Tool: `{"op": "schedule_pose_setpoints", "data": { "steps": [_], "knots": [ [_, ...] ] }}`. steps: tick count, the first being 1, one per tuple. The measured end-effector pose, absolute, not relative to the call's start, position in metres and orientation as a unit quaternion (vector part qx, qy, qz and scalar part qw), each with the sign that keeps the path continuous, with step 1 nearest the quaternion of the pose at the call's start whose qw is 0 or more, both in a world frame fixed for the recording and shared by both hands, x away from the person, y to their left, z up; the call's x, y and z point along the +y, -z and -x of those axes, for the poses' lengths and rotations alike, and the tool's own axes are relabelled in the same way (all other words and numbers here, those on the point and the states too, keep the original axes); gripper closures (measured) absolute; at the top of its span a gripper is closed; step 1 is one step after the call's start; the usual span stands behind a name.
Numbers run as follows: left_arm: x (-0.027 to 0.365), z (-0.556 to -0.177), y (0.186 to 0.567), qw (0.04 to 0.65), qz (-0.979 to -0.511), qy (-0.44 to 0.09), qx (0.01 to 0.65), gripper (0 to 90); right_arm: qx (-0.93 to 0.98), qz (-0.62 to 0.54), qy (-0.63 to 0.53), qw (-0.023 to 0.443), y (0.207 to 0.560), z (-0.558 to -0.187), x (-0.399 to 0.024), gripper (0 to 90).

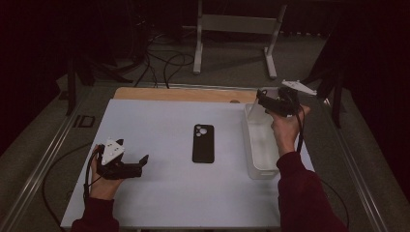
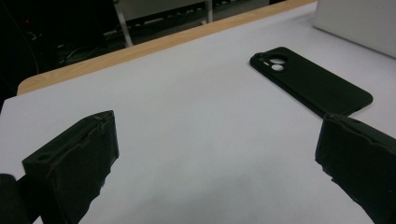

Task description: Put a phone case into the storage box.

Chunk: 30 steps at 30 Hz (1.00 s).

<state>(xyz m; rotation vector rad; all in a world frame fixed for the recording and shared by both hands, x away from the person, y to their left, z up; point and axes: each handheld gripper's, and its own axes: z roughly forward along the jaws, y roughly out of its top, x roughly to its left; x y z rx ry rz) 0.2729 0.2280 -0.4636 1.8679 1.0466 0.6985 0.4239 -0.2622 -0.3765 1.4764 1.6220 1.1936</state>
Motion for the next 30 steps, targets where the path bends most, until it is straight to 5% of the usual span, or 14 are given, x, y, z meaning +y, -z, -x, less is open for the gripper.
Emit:
{"op": "schedule_pose_setpoints", "data": {
  "steps": [30],
  "knots": [
    [0.232,-0.268,0.462,0.447,-0.736,-0.28,0.424,0.0,0.627,-0.58,-0.405,0.326,0.403,-0.443,-0.256,16.9]
  ]
}}
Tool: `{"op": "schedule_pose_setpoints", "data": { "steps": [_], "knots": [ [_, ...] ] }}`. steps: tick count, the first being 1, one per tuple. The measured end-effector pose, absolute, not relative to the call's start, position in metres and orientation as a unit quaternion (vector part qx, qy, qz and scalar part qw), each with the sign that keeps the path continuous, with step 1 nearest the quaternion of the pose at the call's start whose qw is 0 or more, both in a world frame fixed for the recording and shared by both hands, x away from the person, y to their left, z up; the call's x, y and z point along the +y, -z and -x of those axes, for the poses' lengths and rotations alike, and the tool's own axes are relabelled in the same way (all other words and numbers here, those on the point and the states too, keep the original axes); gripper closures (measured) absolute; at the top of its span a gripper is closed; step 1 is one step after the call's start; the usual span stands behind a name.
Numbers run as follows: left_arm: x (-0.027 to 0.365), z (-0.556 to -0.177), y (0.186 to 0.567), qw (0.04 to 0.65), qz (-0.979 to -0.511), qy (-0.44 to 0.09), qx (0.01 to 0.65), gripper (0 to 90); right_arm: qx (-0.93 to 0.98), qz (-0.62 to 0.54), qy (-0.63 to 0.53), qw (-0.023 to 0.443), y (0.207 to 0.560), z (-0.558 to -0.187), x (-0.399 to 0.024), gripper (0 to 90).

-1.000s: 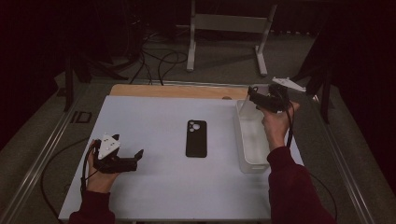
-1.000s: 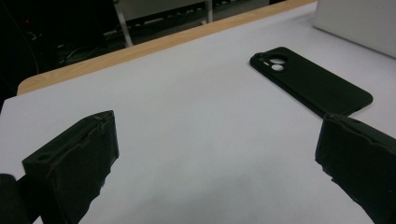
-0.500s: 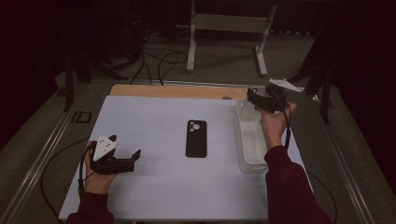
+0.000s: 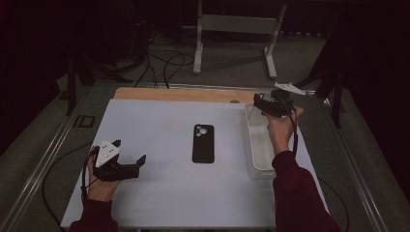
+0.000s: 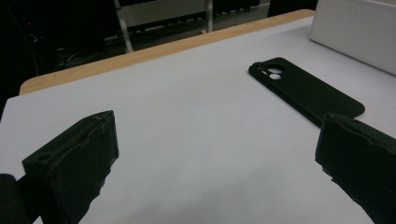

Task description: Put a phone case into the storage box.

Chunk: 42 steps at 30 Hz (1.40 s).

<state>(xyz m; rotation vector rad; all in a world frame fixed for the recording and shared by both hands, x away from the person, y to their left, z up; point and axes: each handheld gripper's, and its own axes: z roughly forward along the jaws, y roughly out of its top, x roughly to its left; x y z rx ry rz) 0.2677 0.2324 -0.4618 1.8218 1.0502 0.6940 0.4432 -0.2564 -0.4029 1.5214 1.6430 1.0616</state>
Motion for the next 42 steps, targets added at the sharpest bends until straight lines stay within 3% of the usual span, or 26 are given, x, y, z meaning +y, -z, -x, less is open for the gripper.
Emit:
{"op": "schedule_pose_setpoints", "data": {
  "steps": [42],
  "knots": [
    [0.232,-0.266,0.461,0.456,-0.731,-0.274,0.426,0.0,0.638,-0.606,-0.355,0.315,0.431,-0.455,-0.25,16.8]
  ]
}}
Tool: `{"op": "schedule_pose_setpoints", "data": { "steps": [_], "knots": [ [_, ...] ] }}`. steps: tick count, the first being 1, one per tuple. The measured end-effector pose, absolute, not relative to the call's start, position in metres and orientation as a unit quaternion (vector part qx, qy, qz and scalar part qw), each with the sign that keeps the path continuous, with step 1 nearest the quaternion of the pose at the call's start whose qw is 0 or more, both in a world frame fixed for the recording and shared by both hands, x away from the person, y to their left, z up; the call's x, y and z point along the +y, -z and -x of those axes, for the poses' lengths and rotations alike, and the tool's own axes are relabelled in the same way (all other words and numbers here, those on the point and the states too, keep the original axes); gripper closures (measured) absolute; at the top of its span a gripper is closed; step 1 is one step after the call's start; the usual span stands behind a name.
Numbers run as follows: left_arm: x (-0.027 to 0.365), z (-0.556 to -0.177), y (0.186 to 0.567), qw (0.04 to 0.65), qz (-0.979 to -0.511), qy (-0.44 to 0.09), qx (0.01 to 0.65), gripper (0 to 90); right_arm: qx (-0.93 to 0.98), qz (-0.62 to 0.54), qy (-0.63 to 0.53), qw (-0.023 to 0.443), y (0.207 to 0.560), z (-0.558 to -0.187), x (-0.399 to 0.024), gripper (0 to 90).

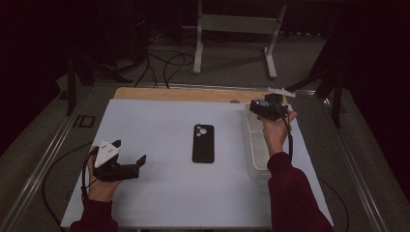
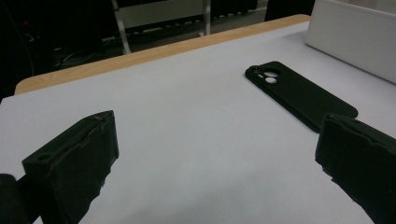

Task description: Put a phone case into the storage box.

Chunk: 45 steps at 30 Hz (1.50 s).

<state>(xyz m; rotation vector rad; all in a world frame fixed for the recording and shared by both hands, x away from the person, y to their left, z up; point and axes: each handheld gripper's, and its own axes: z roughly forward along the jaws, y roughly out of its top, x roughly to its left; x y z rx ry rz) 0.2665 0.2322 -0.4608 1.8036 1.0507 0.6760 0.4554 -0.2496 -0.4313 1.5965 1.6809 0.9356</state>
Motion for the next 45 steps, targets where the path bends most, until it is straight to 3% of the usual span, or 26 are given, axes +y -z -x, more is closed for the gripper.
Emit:
{"op": "schedule_pose_setpoints", "data": {
  "steps": [18,23,45],
  "knots": [
    [0.232,-0.266,0.46,0.458,-0.73,-0.274,0.426,0.0,0.632,-0.613,-0.348,0.323,0.444,-0.472,-0.248,16.3],
    [0.232,-0.266,0.46,0.459,-0.729,-0.273,0.429,0.0,0.634,-0.604,-0.354,0.328,0.444,-0.474,-0.248,8.0],
    [0.232,-0.266,0.461,0.458,-0.729,-0.275,0.429,0.0,0.653,-0.577,-0.379,0.312,0.431,-0.46,-0.251,8.2]
  ]
}}
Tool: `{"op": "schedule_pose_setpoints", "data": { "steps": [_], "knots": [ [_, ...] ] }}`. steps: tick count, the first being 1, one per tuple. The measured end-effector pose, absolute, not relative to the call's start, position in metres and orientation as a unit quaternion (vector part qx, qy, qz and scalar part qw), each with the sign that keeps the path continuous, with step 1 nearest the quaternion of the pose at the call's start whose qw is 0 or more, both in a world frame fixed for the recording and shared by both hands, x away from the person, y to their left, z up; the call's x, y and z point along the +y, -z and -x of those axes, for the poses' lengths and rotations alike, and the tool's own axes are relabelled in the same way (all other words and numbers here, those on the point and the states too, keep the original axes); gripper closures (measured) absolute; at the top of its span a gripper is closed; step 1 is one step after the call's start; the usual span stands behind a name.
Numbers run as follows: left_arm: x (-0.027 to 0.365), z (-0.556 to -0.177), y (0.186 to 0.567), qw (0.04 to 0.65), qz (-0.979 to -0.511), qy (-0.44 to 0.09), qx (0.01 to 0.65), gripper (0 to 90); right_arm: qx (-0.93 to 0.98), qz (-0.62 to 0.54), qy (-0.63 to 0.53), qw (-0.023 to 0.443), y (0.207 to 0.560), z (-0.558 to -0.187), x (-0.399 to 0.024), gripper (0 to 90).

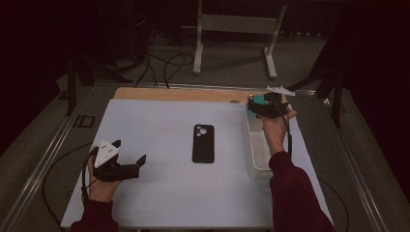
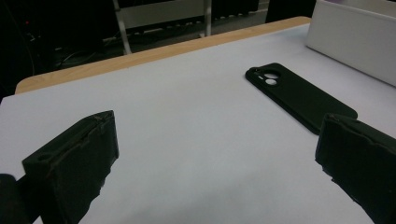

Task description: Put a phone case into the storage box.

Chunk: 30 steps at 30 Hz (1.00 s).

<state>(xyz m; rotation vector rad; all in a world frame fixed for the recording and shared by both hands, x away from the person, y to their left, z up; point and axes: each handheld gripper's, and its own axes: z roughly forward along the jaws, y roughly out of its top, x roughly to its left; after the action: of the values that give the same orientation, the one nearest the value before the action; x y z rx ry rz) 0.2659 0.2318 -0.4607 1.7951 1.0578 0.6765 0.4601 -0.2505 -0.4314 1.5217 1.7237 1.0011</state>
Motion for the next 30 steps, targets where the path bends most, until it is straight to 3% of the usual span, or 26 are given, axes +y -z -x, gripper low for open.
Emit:
{"op": "schedule_pose_setpoints", "data": {
  "steps": [13,30],
  "knots": [
    [0.231,-0.267,0.461,0.457,-0.729,-0.273,0.43,0.0,0.685,-0.531,-0.407,0.288,0.416,-0.438,-0.239,8.2],
    [0.228,-0.269,0.462,0.458,-0.732,-0.265,0.429,0.0,0.73,-0.446,-0.462,0.235,0.399,-0.374,-0.231,8.2]
  ]
}}
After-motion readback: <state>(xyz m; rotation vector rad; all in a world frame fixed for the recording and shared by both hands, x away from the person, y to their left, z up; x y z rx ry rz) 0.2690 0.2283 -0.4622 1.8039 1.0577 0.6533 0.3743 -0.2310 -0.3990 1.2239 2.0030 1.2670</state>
